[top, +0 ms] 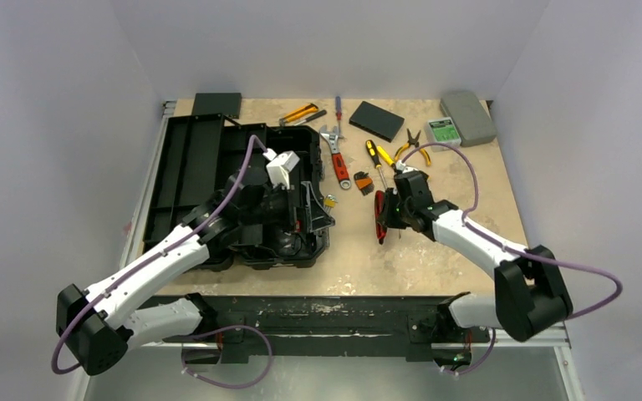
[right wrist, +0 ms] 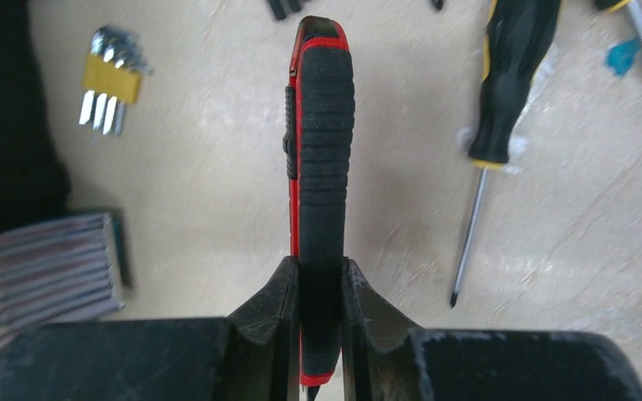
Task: Pack the tool kit
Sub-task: Pick up the knife at the center of the board, then place the knife in the toolbox.
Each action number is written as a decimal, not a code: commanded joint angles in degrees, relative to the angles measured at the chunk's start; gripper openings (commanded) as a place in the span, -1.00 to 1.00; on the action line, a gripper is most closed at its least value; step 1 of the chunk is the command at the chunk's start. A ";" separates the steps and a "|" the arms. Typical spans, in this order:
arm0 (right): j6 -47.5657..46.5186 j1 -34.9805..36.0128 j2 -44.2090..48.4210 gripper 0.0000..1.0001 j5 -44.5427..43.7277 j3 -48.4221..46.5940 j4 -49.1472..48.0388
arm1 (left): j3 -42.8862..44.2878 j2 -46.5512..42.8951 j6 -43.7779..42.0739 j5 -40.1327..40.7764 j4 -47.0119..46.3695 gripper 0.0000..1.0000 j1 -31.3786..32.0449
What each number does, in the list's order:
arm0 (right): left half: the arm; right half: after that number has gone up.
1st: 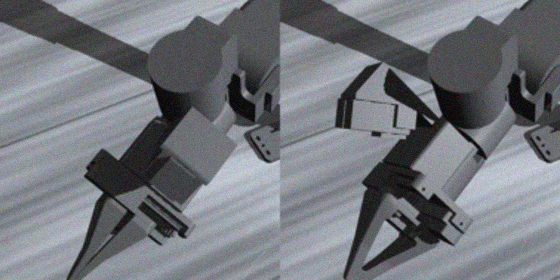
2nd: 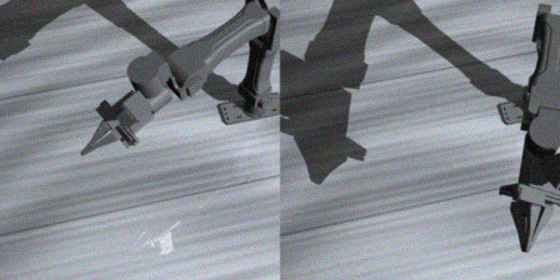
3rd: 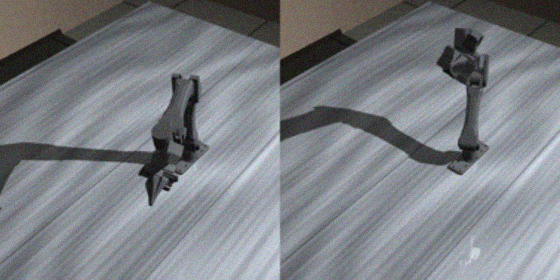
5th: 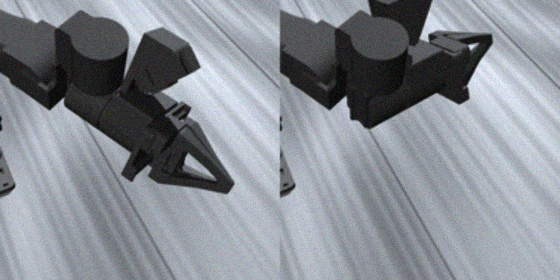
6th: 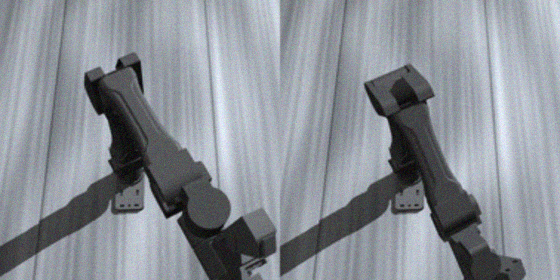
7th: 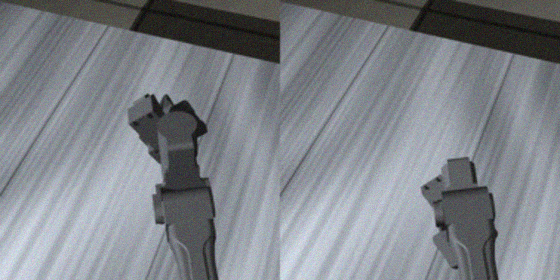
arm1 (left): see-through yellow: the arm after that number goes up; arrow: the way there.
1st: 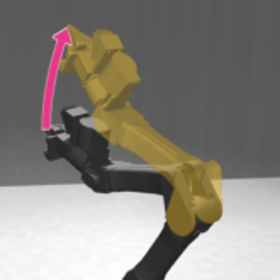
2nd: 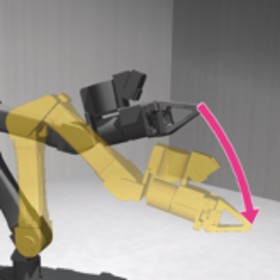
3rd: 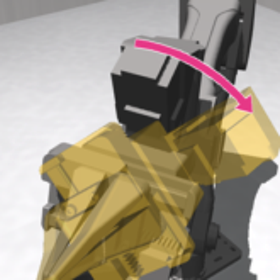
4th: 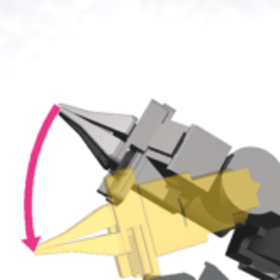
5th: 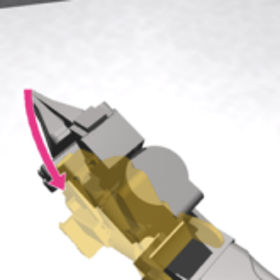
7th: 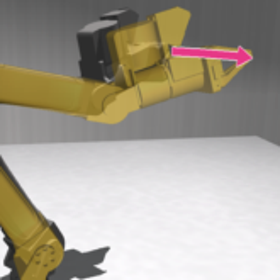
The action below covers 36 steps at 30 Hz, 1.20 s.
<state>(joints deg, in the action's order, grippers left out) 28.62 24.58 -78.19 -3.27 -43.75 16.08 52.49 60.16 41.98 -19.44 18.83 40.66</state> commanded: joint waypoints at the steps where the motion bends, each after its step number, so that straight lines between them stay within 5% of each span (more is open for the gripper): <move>1: 1.10 -0.16 9.90 -1.00 10.22 4.19 -6.65 | -0.20 3.58 5.28 -1.32 -8.69 1.00 1.45; 13: 4.36 -0.19 33.29 -1.00 30.93 10.67 -12.29 | 1.00 9.52 11.56 -4.81 -25.98 0.89 2.38; 26: 9.77 -0.23 34.91 -1.00 40.17 11.93 -20.80 | 6.21 19.40 14.10 -6.30 -31.19 0.64 4.15; 29: 9.56 -0.19 35.54 -1.00 40.10 11.67 -20.56 | 6.59 20.77 14.76 -6.43 -31.59 0.27 4.33; 33: 8.87 -0.15 34.72 -1.00 40.61 11.64 -19.71 | 6.12 20.98 15.29 -6.62 -33.63 -0.62 4.34; 36: 9.16 -0.22 34.74 -0.86 39.97 12.24 -19.65 | 6.73 19.71 13.90 -5.68 -31.15 -1.00 4.27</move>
<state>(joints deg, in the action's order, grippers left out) 38.44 24.21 -43.83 36.21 -31.48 -0.89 56.80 81.21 56.14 -25.89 -10.66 44.31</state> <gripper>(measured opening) 0.135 0.180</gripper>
